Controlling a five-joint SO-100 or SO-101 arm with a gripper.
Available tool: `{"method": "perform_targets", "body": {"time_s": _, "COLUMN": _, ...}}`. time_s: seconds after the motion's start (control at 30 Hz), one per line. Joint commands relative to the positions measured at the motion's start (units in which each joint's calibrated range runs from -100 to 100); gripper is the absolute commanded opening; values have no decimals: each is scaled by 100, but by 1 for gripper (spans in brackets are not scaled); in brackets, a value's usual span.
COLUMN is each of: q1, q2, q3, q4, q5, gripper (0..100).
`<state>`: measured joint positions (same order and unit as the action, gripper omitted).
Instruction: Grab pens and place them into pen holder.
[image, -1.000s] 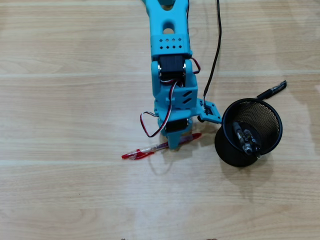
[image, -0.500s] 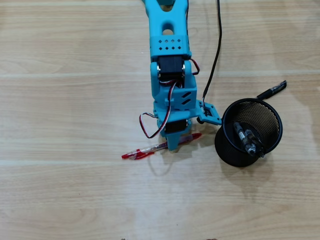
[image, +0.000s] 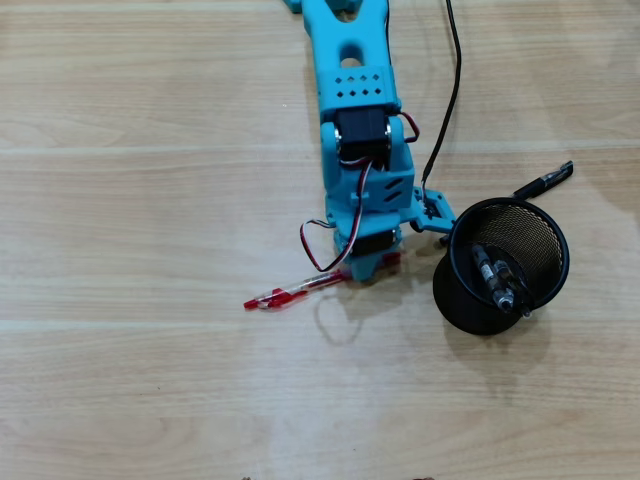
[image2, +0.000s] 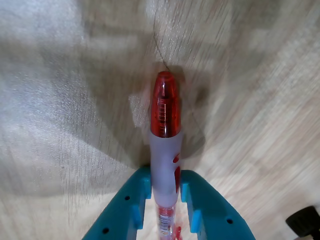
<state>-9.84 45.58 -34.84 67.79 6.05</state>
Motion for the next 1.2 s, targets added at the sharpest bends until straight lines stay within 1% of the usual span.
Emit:
{"method": "perform_targets", "body": {"time_s": 0.0, "q1": -16, "q2": 7, "q3": 57, "q4": 205, "q5": 6, "gripper": 2}}
{"method": "perform_targets", "body": {"time_s": 0.17, "q1": 64, "q2": -44, "q3": 347, "q4": 213, "q5": -25, "gripper": 2}}
{"method": "perform_targets", "body": {"time_s": 0.33, "q1": 403, "q2": -314, "q3": 519, "q4": 222, "q5": -710, "gripper": 2}}
{"method": "perform_targets", "body": {"time_s": 0.5, "q1": 669, "q2": -1709, "q3": 410, "q4": 222, "q5": -1076, "gripper": 2}}
{"method": "perform_targets", "body": {"time_s": 0.6, "q1": 911, "q2": -2740, "q3": 93, "q4": 222, "q5": -1504, "gripper": 2}}
{"method": "perform_targets", "body": {"time_s": 0.7, "q1": 1080, "q2": -3510, "q3": -396, "q4": 213, "q5": -2199, "gripper": 2}}
{"method": "perform_targets", "body": {"time_s": 0.8, "q1": 1000, "q2": -3907, "q3": -812, "q4": 196, "q5": -3334, "gripper": 2}}
{"method": "perform_targets", "body": {"time_s": 0.9, "q1": 500, "q2": -3991, "q3": -857, "q4": 205, "q5": -4479, "gripper": 2}}
{"method": "perform_targets", "body": {"time_s": 0.93, "q1": 16, "q2": -3991, "q3": -731, "q4": 136, "q5": -5142, "gripper": 2}}
{"method": "perform_targets", "body": {"time_s": 0.97, "q1": -226, "q2": -3983, "q3": -631, "q4": 127, "q5": -5420, "gripper": 2}}
{"method": "perform_targets", "body": {"time_s": 1.07, "q1": -775, "q2": -3975, "q3": -242, "q4": -122, "q5": -5968, "gripper": 2}}
{"method": "perform_targets", "body": {"time_s": 1.1, "q1": -920, "q2": -3975, "q3": -106, "q4": -363, "q5": -6089, "gripper": 2}}
{"method": "perform_targets", "body": {"time_s": 1.17, "q1": -1113, "q2": -3975, "q3": 157, "q4": -1317, "q5": -6141, "gripper": 2}}
